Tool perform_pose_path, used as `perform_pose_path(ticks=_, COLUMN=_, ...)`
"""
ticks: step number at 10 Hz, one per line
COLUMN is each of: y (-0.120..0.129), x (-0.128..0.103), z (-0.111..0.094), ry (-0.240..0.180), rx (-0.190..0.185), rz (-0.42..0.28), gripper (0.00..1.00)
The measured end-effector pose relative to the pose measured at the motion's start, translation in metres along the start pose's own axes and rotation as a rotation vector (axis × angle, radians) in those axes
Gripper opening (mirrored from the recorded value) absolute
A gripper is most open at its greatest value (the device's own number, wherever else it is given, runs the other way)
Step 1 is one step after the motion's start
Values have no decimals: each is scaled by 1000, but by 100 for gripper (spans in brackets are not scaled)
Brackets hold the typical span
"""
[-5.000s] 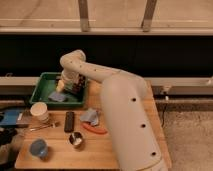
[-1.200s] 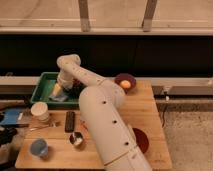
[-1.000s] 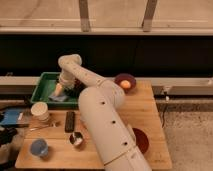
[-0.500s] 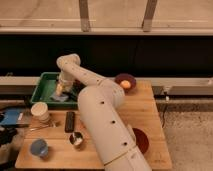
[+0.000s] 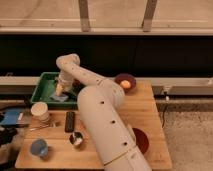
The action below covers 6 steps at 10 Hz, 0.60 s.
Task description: Place brush in plastic cup
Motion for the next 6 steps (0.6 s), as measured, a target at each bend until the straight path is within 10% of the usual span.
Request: perform_pose_path(ticks=6, y=4, x=-1, z=-39, ry=-40, rx=36, rz=-26, gripper=0)
